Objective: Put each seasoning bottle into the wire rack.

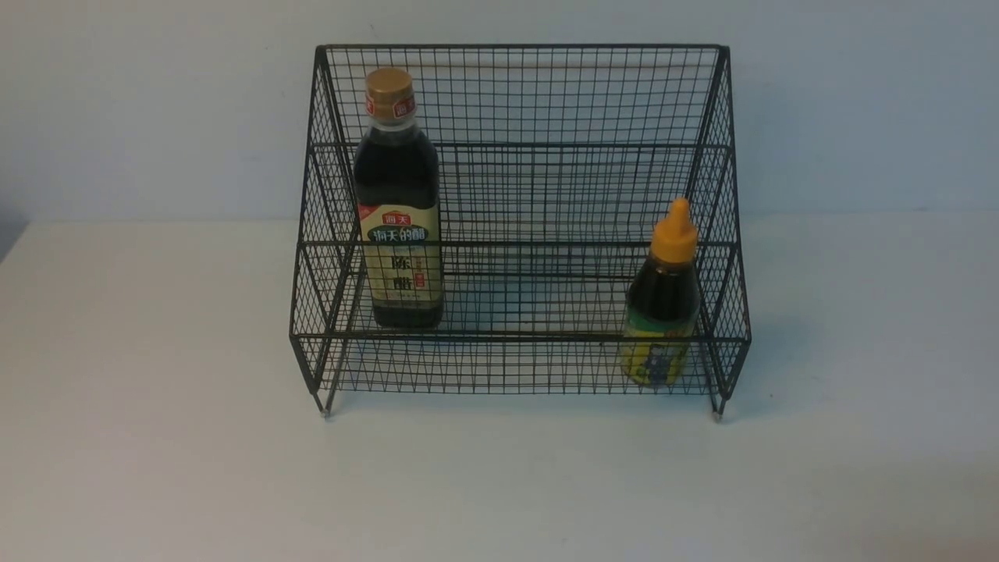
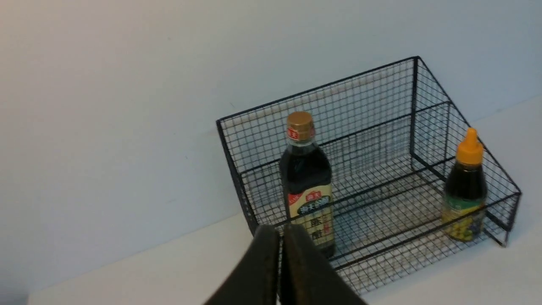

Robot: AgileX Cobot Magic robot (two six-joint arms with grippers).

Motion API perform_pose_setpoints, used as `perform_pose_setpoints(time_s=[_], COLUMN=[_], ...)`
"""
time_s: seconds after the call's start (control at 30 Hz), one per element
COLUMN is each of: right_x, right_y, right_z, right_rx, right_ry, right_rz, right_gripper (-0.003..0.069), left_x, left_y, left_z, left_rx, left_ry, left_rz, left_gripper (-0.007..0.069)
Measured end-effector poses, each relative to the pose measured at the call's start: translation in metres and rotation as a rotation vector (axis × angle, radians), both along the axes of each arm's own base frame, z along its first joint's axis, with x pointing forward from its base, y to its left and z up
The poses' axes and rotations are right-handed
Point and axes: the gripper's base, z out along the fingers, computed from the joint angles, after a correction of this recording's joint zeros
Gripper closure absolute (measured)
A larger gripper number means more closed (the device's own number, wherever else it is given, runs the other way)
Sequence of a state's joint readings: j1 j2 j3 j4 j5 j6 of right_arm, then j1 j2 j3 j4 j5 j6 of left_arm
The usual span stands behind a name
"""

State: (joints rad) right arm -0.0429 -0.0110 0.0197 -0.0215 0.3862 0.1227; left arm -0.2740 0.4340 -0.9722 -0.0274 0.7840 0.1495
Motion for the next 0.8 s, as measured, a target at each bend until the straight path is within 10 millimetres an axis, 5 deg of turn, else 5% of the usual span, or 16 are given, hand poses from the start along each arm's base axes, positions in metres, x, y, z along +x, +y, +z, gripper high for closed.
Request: perform_pose_setpoints(time_s=[0.23, 0.4, 0.5, 0.8], right_x=[0.0, 0.0, 0.0, 0.0], right_y=[0.0, 0.0, 0.0, 0.0], right_z=[0.0, 0.0, 0.0, 0.0], right_rx=[0.0, -0.001, -0.001, -0.003], right_ry=[0.0, 0.0, 0.0, 0.0], right_rz=[0.0, 0.0, 0.0, -0.001], right_gripper=[0.0673, 0.0673, 0.0673, 0.0673], left_x=[0.005, 0.012, 0.013, 0.014], left_y=[0.007, 0.008, 0.008, 0.008], left_z=[-0.155, -0.234, -0.257, -0.256], left_rx=[-0.011, 0.017, 0.029, 0.025], left_ry=[-0.044, 0.101, 0.175, 0.155], left_rz=[0.186, 0.203, 0.204, 0.206], left_gripper=[0.0629, 0.0629, 0.0629, 0.0629])
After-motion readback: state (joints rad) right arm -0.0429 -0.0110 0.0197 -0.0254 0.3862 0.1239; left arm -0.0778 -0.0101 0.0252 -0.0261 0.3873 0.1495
